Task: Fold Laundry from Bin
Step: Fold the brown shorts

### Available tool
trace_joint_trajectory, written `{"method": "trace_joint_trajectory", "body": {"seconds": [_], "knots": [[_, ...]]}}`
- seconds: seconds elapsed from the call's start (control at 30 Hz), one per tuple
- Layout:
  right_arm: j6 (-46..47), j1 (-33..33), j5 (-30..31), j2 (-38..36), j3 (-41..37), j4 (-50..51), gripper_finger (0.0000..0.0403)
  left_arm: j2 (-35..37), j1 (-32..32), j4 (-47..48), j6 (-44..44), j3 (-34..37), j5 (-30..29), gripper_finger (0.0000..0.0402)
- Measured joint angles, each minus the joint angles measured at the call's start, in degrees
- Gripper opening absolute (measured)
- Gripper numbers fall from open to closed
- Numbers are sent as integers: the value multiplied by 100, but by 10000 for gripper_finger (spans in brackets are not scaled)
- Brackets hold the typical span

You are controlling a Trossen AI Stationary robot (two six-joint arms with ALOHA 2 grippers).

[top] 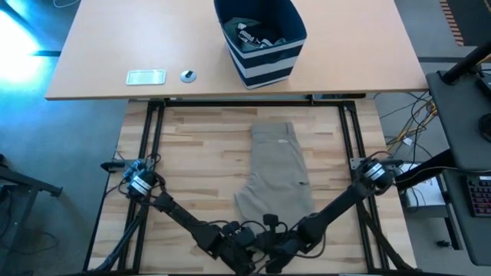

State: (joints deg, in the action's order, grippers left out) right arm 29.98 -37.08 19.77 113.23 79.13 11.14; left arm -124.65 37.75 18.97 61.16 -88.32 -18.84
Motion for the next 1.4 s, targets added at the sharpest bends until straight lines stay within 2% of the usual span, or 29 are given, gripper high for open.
{"method": "trace_joint_trajectory", "body": {"seconds": [0.2,0.37,0.5,0.63,0.77,0.87,1.03,1.13,1.2,1.27,1.4], "knots": [[170,19,-109,463,-2,-464,38,496,257,877,233,-6,80,126],[483,76,-219,375,-4,-392,106,646,251,941,376,-6,-6,126],[504,-50,-227,-279,20,418,170,669,30,1051,165,-6,-129,126],[744,-272,-156,-1060,-62,1574,222,742,-456,1085,-441,-6,-187,126],[1747,-397,230,-1628,-876,1970,261,630,-852,923,-1065,-2,-206,126],[2674,-511,209,-1803,-1749,1921,274,404,-920,846,-1202,93,-309,126],[3443,-857,-518,-1842,-2682,1879,277,12,-874,548,-965,135,-321,126],[3497,-929,-910,-1819,-2790,1833,271,-108,-789,258,-736,134,-340,126],[3485,-933,-1102,-1872,-2726,1886,267,-62,-735,249,-262,123,-349,126],[3341,-940,-1203,-2000,-2540,2044,264,115,-650,348,1,123,-574,128],[2778,-749,-826,-2678,-1934,2402,265,810,-545,508,101,93,-1290,142]]}}
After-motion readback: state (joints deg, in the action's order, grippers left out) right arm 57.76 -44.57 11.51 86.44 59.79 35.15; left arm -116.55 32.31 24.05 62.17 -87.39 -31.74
